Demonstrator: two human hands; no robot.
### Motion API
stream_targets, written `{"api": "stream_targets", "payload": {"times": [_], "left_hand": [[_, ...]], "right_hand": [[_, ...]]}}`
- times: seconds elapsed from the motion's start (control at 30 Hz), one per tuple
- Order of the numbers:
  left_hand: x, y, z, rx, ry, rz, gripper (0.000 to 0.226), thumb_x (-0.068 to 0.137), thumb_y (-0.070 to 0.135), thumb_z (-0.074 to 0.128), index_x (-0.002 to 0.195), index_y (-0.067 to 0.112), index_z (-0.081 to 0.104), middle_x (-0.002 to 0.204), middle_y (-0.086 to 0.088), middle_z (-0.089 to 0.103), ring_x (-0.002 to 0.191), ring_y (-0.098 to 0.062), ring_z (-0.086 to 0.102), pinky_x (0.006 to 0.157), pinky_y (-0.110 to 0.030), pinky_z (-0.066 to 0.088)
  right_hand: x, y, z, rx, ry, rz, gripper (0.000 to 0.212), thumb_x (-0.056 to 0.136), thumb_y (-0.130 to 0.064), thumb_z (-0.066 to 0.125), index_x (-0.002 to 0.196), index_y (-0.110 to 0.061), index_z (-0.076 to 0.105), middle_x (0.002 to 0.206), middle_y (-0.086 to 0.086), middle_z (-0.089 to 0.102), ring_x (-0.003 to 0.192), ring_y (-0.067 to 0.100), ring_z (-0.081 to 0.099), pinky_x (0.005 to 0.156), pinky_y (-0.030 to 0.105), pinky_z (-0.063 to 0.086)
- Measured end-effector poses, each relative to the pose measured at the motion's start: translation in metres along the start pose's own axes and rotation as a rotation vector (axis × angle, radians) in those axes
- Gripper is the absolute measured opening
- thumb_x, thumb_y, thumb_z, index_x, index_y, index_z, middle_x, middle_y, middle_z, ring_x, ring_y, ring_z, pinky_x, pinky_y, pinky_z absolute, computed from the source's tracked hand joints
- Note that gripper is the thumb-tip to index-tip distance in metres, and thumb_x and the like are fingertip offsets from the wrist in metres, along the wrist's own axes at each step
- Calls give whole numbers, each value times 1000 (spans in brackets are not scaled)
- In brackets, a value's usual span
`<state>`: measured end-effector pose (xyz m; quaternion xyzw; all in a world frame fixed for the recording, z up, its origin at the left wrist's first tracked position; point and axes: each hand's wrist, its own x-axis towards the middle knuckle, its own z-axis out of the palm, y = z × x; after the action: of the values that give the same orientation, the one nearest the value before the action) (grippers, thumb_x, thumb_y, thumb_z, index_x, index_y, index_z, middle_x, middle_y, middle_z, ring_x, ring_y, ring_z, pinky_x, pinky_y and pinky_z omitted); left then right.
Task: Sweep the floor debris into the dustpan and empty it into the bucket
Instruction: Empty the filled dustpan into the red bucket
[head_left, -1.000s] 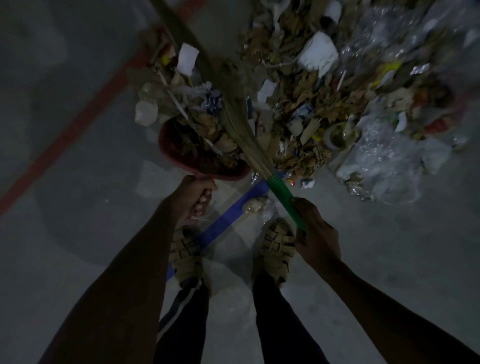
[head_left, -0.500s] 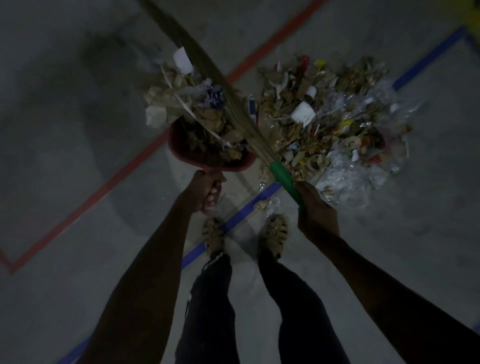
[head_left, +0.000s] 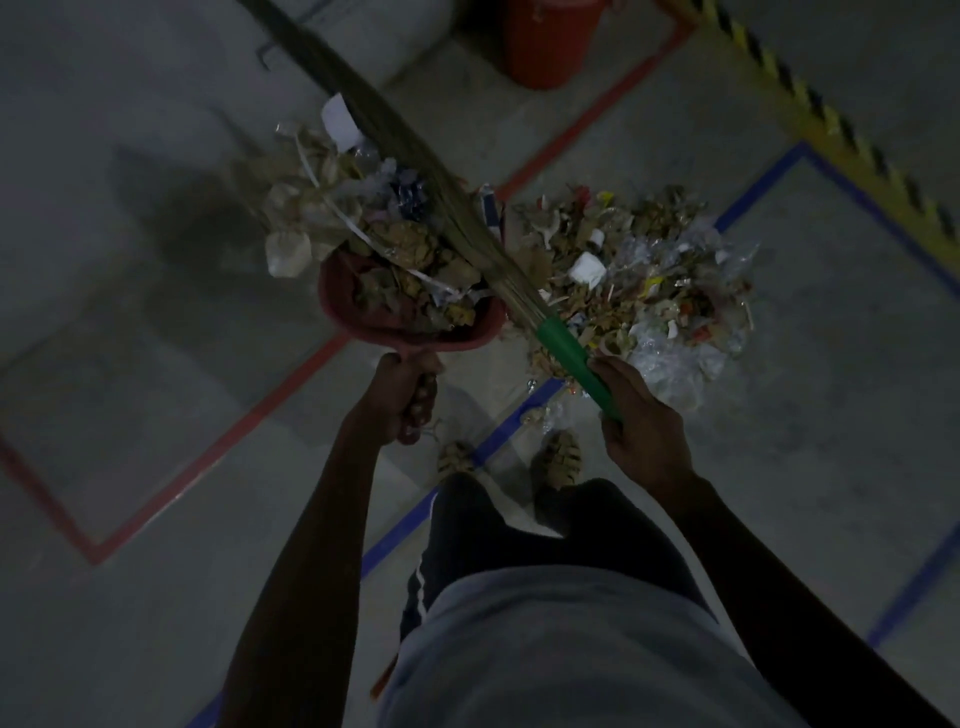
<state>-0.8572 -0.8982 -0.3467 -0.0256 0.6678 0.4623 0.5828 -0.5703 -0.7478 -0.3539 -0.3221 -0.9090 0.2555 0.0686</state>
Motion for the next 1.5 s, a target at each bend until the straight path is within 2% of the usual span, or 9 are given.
{"api": "stream_targets", "payload": {"times": [0.07, 0.17, 0.33, 0.6, 0.73, 0.9, 1.17, 1.33, 1.5], "left_hand": [[-13, 5, -13, -15, -27, -7, 42, 87, 16, 59, 52, 16, 36, 45, -1, 24, 32, -13, 21, 49, -24, 12], [-25, 19, -32, -10, -73, 8, 42, 89, 17, 58, 53, 16, 37, 44, 0, 24, 30, -14, 22, 46, -16, 17], [-20, 57, -49, -41, -74, 66, 44, 91, 12, 54, 50, 17, 38, 42, 1, 25, 29, -13, 20, 46, -23, 11], [27, 156, -51, 43, -66, 96, 40, 94, 16, 52, 57, 15, 37, 44, 0, 24, 32, -13, 20, 41, -13, 21], [66, 220, -46, 66, -36, 38, 47, 91, 21, 57, 47, 19, 40, 41, 3, 26, 30, -11, 22, 44, -13, 16], [118, 305, -37, 91, -64, 66, 39, 87, 12, 58, 53, 17, 40, 42, 4, 29, 31, -10, 22, 41, -15, 17], [203, 396, -26, 59, -176, 17, 39, 90, 11, 55, 56, 18, 38, 44, 4, 30, 32, -10, 23, 41, -21, 18], [273, 465, -29, 135, -257, -17, 37, 90, 10, 55, 57, 17, 39, 45, 3, 30, 32, -11, 24, 37, -19, 22], [337, 556, -28, 355, -365, -10, 35, 83, 16, 59, 53, 18, 40, 47, 2, 28, 36, -13, 22, 42, -21, 21]], "right_hand": [[-3, -22, -5, 2, 20, 1, 80, 77, 2, 64, 149, -25, 39, 156, -8, 37, 102, 25, 68, 70, 28, 53], [1, -49, -8, -9, 37, -7, 78, 78, 3, 64, 149, -21, 40, 155, -5, 38, 89, 26, 68, 66, 23, 47], [36, -66, -19, -16, 55, -19, 82, 76, 5, 62, 150, -21, 39, 156, -6, 35, 98, 31, 68, 65, 35, 57], [135, -61, -39, 27, 56, 12, 80, 77, 5, 65, 150, -19, 41, 156, 0, 39, 97, 31, 68, 67, 25, 50], [199, -49, -49, 79, 75, 9, 78, 80, 2, 64, 150, -18, 38, 155, 1, 38, 113, 33, 62, 77, 39, 58], [277, -35, -67, 39, 87, 62, 73, 82, -3, 65, 149, -18, 41, 152, 1, 40, 98, 30, 65, 61, 23, 43], [384, -16, -90, -28, 104, 153, 76, 79, -2, 73, 148, -17, 43, 152, 7, 44, 112, 36, 62, 73, 42, 57], [448, -27, -85, -15, 181, 258, 69, 84, -3, 69, 146, -20, 46, 152, 3, 44, 99, 32, 68, 64, 25, 46], [513, -48, -78, 13, 256, 415, 73, 81, 0, 65, 148, -20, 43, 153, -1, 39, 100, 33, 66, 57, 32, 52]]}}
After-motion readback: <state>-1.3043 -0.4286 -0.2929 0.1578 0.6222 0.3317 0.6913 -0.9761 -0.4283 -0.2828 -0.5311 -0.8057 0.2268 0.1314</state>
